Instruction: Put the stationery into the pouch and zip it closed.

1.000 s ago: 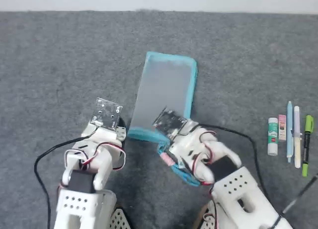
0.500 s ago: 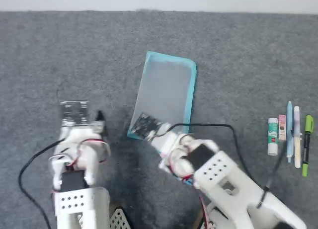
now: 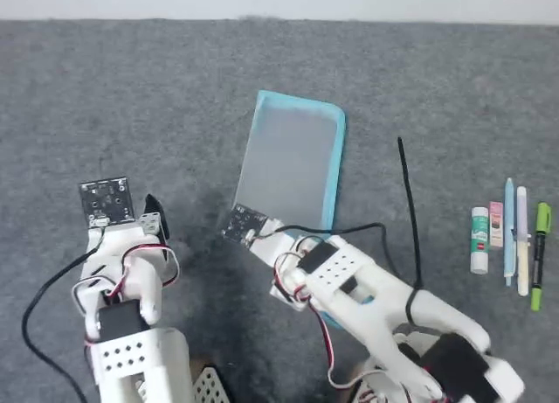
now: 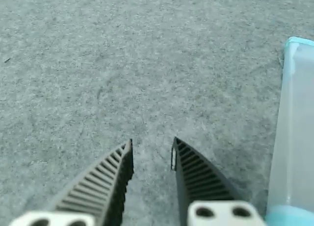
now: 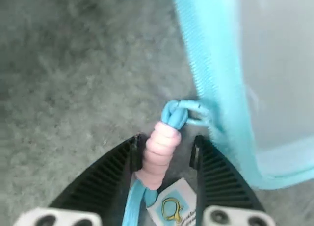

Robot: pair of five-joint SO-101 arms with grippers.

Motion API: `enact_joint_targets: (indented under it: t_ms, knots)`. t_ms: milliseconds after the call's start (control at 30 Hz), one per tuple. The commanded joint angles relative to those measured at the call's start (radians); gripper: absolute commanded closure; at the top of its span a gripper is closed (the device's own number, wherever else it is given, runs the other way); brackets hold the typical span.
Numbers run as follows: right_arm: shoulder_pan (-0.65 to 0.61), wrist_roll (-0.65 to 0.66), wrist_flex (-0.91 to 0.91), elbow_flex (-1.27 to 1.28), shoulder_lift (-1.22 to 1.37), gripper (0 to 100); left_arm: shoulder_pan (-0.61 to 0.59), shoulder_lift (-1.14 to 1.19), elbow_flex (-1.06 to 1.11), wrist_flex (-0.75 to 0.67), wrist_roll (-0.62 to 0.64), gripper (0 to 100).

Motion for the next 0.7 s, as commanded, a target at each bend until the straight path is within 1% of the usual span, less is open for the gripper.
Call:
enact_joint_targets:
  t_ms: [0,67,133,167,200,233,367,467,567,667]
  knots:
    - [0.048,-0.012,-0.067,-0.049,0.021,84.0,-0.003,-0.017,-0.044,-0.029,0.012,88]
    - [0.048,-0.012,-0.068,-0.049,0.031,89.9,-0.002,-0.017,-0.03,-0.06,0.012,88]
    - [0.05,-0.012,-0.067,-0.049,0.028,98.9,-0.002,-0.017,-0.004,-0.106,0.012,88]
    - [0.051,-0.011,-0.064,-0.049,0.024,99.7,-0.002,-0.017,0.007,-0.127,0.012,88]
    - [0.053,-0.011,-0.044,-0.051,0.022,98.0,-0.002,-0.017,0.013,-0.141,0.012,88]
    - [0.051,-0.011,-0.019,-0.06,0.016,98.7,-0.002,-0.017,0.016,-0.147,0.012,89]
    - [0.061,0.017,0.145,-0.126,-0.074,99.2,-0.002,-0.017,0.015,-0.146,0.012,95]
    - [0.12,0.008,0.266,-0.206,-0.213,99.2,0.0,-0.017,0.01,-0.126,0.002,96]
    - [0.18,0.003,0.363,-0.304,-0.317,99.2,0.083,-0.017,0.008,-0.083,-0.061,96]
    - [0.191,0.005,0.456,-0.411,-0.352,99.2,0.158,-0.017,0.004,-0.031,-0.103,96]
